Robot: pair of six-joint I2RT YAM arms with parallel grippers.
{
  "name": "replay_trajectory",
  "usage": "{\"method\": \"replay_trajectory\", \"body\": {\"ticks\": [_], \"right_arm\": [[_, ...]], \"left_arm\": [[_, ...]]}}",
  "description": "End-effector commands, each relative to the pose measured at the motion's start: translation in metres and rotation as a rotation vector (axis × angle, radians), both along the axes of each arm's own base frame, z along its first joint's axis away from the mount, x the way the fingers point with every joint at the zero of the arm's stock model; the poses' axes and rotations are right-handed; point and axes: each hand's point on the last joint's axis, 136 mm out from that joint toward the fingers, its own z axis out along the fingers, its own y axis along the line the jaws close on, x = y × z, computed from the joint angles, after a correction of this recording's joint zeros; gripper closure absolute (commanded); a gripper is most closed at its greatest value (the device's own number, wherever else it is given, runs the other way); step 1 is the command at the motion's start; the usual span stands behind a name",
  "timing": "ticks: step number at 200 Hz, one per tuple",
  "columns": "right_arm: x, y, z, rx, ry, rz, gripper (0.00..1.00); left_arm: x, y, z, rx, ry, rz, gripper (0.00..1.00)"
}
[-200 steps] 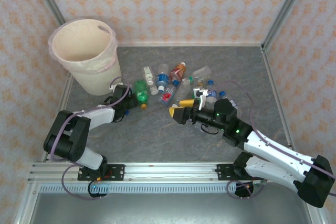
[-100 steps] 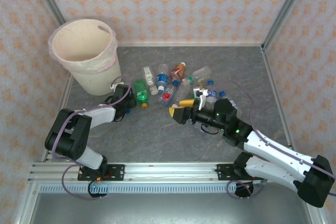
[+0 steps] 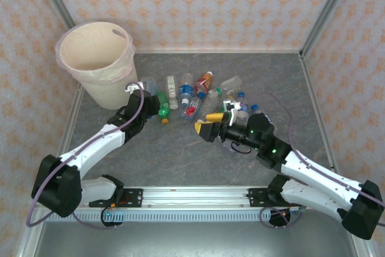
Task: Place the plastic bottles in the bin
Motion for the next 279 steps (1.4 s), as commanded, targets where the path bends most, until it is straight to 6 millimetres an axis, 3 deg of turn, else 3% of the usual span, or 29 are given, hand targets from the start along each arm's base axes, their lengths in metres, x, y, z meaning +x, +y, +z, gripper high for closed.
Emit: {"method": "replay_trajectory", "body": {"ticks": [1, 38, 77, 107, 161, 223, 279], "right_arm": [[-0.015, -0.004, 0.026, 0.067, -0.07, 0.044, 0.0], [-0.025, -0.016, 0.041, 0.111, -0.122, 0.037, 0.0], [-0.027, -0.03, 0.058, 0.179, -0.163, -0.01, 0.0], [-0.027, -0.035, 0.067, 0.188, -0.179, -0.03, 0.0], [-0.027, -0.039, 0.085, 0.176, -0.207, -0.052, 0.0], [-0.027, -0.039, 0.086, 0.176, -0.196, -0.048, 0.0], [-0.024, -0.039, 0.084, 0.16, -0.182, -0.06, 0.0]], "left_arm": [[-0.007, 0.011, 0.043, 0.019, -0.063, 0.057, 0.47], [-0.02, 0.028, 0.115, -0.007, -0.2, 0.122, 0.48], [-0.025, 0.045, 0.17, 0.043, -0.267, 0.183, 0.48], [-0.017, 0.061, 0.193, 0.069, -0.273, 0.221, 0.48], [0.012, 0.113, 0.226, 0.08, -0.298, 0.321, 0.48], [0.063, 0.158, 0.215, 0.066, -0.241, 0.39, 0.47], [0.099, 0.183, 0.193, 0.043, -0.178, 0.427, 0.45]]}}
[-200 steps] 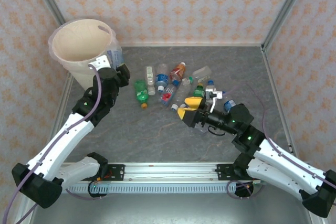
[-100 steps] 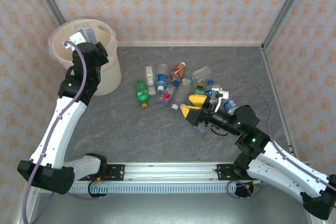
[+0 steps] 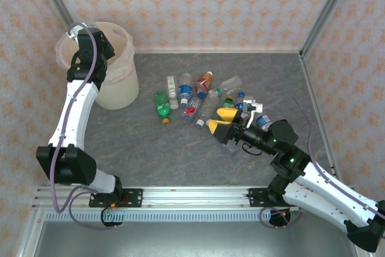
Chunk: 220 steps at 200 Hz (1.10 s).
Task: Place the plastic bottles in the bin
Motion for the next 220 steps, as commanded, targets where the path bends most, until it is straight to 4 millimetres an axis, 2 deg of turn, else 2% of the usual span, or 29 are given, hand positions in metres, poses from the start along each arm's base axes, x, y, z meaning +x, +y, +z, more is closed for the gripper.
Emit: {"method": "replay_trajectory", "body": {"ticks": [1, 34, 41, 54, 61, 119, 144, 186, 220], "right_arm": [[-0.003, -0.004, 0.021, 0.029, -0.04, -0.01, 0.0], [-0.002, -0.004, 0.018, 0.022, -0.029, -0.016, 0.0], [-0.001, -0.005, 0.018, 0.023, -0.028, -0.02, 0.0], [0.0, -0.004, 0.016, 0.022, -0.023, -0.021, 0.0], [0.0, -0.003, 0.015, 0.018, -0.02, -0.021, 0.0], [0.004, 0.001, 0.007, 0.022, 0.006, -0.018, 0.0], [0.005, 0.001, 0.005, 0.024, 0.013, -0.02, 0.0], [0.012, -0.001, -0.003, 0.008, 0.039, -0.061, 0.0], [0.027, -0.01, -0.018, -0.035, 0.086, -0.16, 0.0]], "left_arm": [[0.011, 0.008, 0.012, -0.021, -0.025, 0.002, 0.44], [0.019, 0.013, 0.008, -0.036, -0.01, 0.0, 0.38], [0.02, 0.011, 0.008, -0.042, -0.012, -0.008, 0.3], [0.019, 0.012, 0.011, -0.053, -0.022, -0.004, 0.07], [0.018, 0.01, 0.014, -0.057, -0.032, -0.008, 0.01], [0.003, -0.01, 0.044, -0.096, -0.119, -0.071, 0.01], [-0.004, -0.027, 0.053, -0.102, -0.149, -0.11, 0.01], [-0.015, -0.078, 0.056, -0.121, -0.188, -0.216, 0.01], [-0.026, -0.135, 0.053, -0.137, -0.194, -0.339, 0.01]]}}
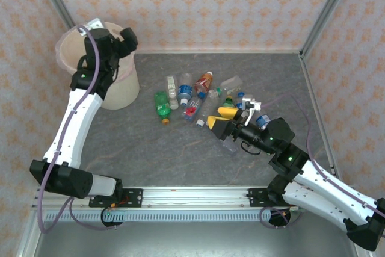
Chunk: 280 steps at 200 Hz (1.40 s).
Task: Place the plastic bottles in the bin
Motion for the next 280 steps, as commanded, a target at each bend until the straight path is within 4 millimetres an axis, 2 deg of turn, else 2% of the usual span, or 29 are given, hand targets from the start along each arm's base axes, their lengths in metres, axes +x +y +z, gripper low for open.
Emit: {"method": "replay_trajectory", "body": {"ticks": [1, 39, 93, 129, 154, 176, 236, 280], "right_arm": [[0.011, -0.009, -0.008, -0.017, 0.033, -0.088, 0.0], [0.028, -0.024, -0.04, -0.112, 0.106, -0.224, 0.0], [0.04, -0.041, -0.115, -0.306, 0.234, -0.343, 0.0], [0.037, -0.051, -0.167, -0.412, 0.319, -0.37, 0.0], [0.032, -0.059, -0.201, -0.493, 0.376, -0.383, 0.0], [0.027, -0.062, -0.221, -0.528, 0.416, -0.375, 0.0], [0.024, -0.056, -0.254, -0.587, 0.473, -0.336, 0.05], [0.027, -0.055, -0.27, -0.658, 0.496, -0.335, 0.09]], "left_arm": [[-0.009, -0.034, 0.004, -0.023, -0.039, -0.073, 0.01], [-0.026, -0.09, -0.023, -0.024, -0.017, -0.202, 0.01], [-0.045, -0.143, -0.08, -0.058, 0.036, -0.335, 0.01], [-0.054, -0.165, -0.108, -0.094, 0.053, -0.386, 0.01], [-0.057, -0.169, -0.126, -0.112, 0.063, -0.403, 0.01], [-0.058, -0.168, -0.138, -0.102, 0.086, -0.398, 0.01], [-0.061, -0.17, -0.149, -0.108, 0.089, -0.414, 0.01], [-0.064, -0.17, -0.148, -0.112, 0.088, -0.425, 0.01]]}}
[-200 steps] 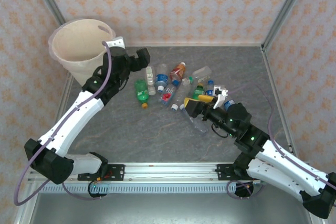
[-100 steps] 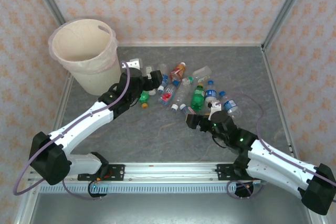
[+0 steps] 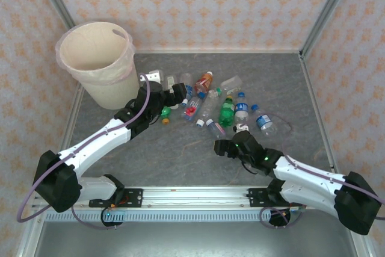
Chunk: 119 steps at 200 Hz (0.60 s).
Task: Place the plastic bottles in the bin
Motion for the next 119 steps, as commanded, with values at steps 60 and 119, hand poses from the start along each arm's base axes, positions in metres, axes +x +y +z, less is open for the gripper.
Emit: {"method": "replay_trajectory", "body": {"ticks": [60, 119], "right_arm": [[0.011, 0.012, -0.009, -0.058, 0.012, 0.031, 0.21], [0.01, 0.012, -0.027, -0.126, 0.061, 0.052, 0.3]], "left_arm": [[-0.006, -0.003, 0.019, -0.073, -0.043, -0.014, 0.01], [-0.008, -0.001, 0.022, -0.068, -0.047, -0.014, 0.01]]}}
